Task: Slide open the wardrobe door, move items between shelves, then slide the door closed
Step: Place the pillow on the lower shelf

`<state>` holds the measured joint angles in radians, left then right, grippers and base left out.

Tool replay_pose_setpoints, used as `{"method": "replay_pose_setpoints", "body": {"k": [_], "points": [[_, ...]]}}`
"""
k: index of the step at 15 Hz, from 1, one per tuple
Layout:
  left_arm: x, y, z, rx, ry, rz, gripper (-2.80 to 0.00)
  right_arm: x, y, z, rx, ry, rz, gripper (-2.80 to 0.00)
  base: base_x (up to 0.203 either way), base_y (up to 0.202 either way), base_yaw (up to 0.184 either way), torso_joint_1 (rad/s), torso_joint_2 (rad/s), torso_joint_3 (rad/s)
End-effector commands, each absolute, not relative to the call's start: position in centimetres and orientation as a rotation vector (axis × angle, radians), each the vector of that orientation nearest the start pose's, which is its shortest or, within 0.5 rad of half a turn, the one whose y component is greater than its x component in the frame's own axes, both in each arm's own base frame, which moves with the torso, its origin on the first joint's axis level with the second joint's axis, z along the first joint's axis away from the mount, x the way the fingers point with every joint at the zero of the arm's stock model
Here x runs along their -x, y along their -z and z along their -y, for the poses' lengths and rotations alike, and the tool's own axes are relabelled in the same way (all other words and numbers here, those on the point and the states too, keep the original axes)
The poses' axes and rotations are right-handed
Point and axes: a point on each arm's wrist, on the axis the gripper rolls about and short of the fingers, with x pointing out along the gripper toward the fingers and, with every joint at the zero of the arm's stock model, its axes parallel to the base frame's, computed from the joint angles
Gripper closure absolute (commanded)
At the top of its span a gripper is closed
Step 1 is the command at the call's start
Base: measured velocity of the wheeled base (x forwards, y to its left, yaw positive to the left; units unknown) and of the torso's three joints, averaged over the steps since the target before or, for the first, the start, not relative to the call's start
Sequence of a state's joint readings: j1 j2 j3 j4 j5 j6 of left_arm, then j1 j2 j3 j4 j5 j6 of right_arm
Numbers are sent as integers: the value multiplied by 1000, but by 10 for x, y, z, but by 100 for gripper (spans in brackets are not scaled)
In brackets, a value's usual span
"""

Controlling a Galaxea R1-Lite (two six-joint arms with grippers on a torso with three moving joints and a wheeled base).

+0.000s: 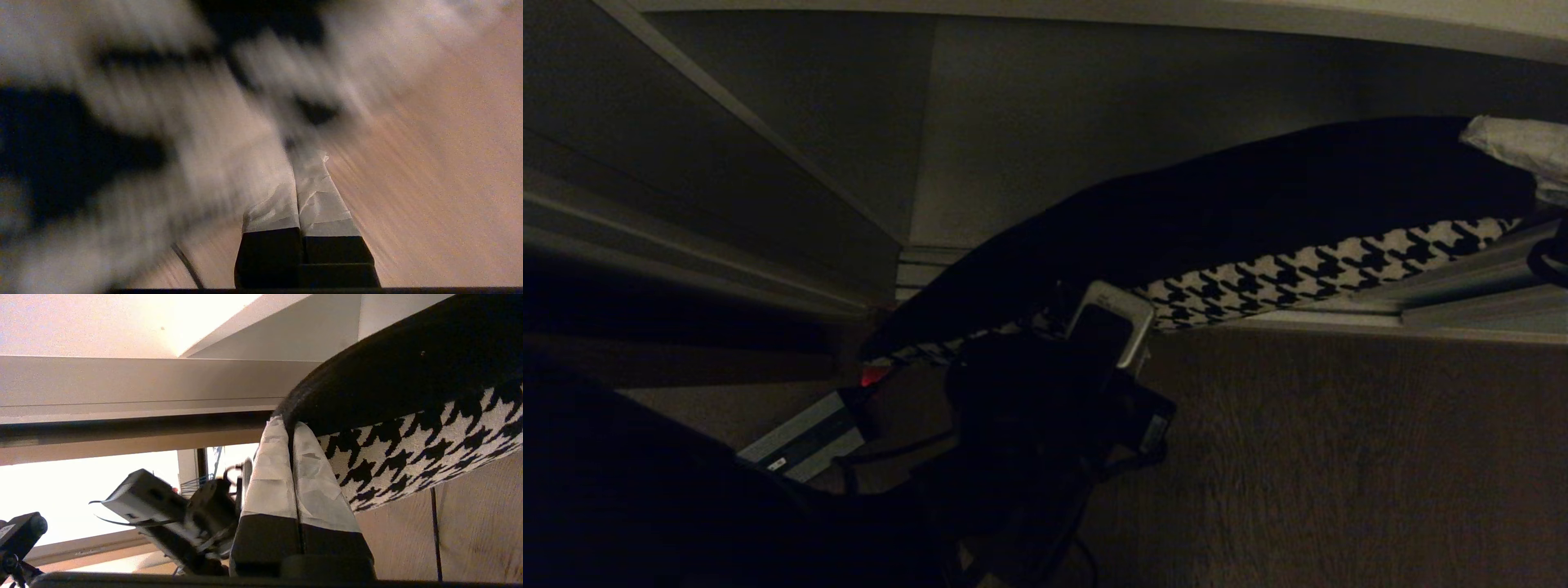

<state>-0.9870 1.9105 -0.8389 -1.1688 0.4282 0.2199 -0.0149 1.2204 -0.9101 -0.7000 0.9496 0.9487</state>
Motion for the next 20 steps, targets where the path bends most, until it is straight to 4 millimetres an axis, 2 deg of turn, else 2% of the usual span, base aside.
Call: {"method": "replay_pose_setpoints", "body": {"k": [1, 4, 7, 13, 16, 20], "points": [[-216, -169, 290, -150, 501, 184, 0, -173, -334, -16, -684, -1011, -113, 0, 0, 0, 0, 0, 0, 0], [-220, -186, 286, -135, 466, 267, 0, -172, -331, -16, -685, -1011, -120, 0, 0, 0, 0, 0, 0, 0], [-225, -196, 289, -127, 451, 315, 0, -176, -330, -16, -686, -1009, -128, 0, 0, 0, 0, 0, 0, 0], [-230, -197, 293, -122, 446, 326, 0, -177, -330, -16, -683, -1012, -118, 0, 0, 0, 0, 0, 0, 0], [-230, -193, 293, -128, 450, 316, 0, -165, -331, -18, -678, -1028, -111, 0, 0, 0, 0, 0, 0, 0], [-231, -189, 295, -131, 453, 309, 0, -161, -329, -18, -676, -1029, -108, 0, 0, 0, 0, 0, 0, 0]]}}
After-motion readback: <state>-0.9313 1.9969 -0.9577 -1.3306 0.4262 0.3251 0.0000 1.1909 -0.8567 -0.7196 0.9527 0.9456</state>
